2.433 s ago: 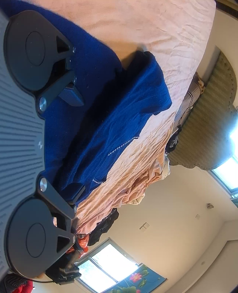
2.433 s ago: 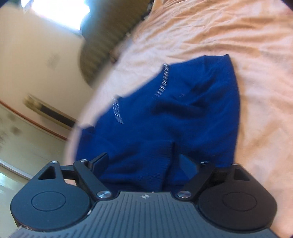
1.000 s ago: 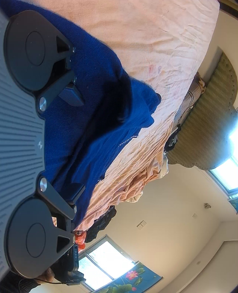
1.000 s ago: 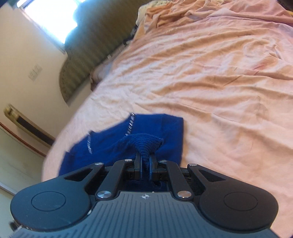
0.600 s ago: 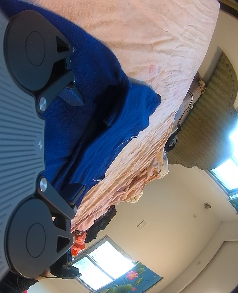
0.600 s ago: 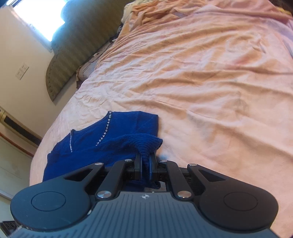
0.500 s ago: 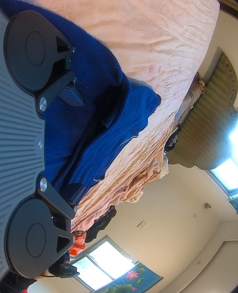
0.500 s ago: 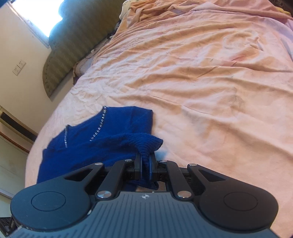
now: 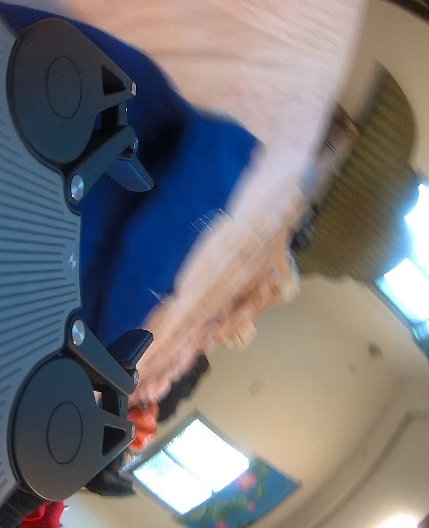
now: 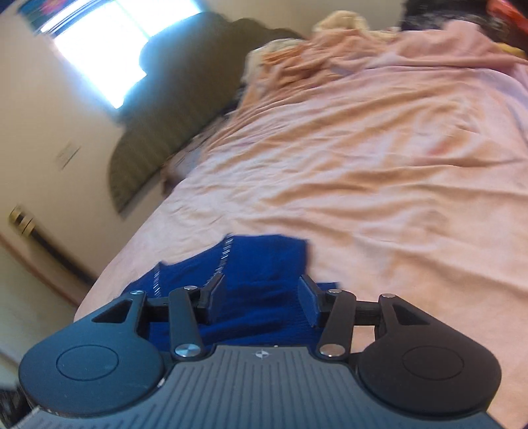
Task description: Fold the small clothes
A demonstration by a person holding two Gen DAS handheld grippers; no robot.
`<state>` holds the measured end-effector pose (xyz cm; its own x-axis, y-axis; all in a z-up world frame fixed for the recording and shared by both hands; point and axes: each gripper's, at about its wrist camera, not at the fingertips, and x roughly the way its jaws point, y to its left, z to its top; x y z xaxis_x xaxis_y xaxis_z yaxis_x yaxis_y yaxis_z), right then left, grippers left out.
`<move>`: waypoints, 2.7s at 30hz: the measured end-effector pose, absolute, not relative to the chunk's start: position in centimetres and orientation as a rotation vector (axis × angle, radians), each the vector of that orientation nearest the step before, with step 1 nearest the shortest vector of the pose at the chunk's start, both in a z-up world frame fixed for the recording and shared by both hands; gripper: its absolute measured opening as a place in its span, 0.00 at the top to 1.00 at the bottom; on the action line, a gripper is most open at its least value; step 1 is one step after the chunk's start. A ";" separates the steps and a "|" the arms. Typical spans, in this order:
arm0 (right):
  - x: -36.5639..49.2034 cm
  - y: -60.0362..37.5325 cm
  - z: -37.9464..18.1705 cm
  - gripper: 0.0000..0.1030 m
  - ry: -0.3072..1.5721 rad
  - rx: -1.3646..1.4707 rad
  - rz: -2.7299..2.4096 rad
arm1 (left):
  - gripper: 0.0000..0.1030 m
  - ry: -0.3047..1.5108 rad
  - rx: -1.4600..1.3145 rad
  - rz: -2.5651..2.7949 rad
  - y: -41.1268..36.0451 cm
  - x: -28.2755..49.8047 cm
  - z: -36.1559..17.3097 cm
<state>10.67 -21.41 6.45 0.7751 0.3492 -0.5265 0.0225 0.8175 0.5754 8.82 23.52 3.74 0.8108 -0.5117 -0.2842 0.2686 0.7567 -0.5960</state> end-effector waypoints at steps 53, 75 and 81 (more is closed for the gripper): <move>3.3 -12.4 6.0 0.53 0.715 -0.334 0.331 | 0.10 0.586 -0.348 -0.390 24.9 19.0 -0.2; 13.3 -17.3 5.8 0.34 0.684 0.194 0.184 | 0.09 0.620 -0.513 -0.363 26.1 20.4 3.5; 22.0 -15.6 4.7 0.36 0.742 -0.013 0.238 | 0.08 0.719 -0.179 -0.316 22.7 28.4 5.1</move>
<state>21.98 -15.60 4.71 0.7115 0.2096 -0.6706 -0.2191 0.9731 0.0717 28.43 22.69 5.13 0.7082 -0.3435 -0.6168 0.2218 0.9377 -0.2675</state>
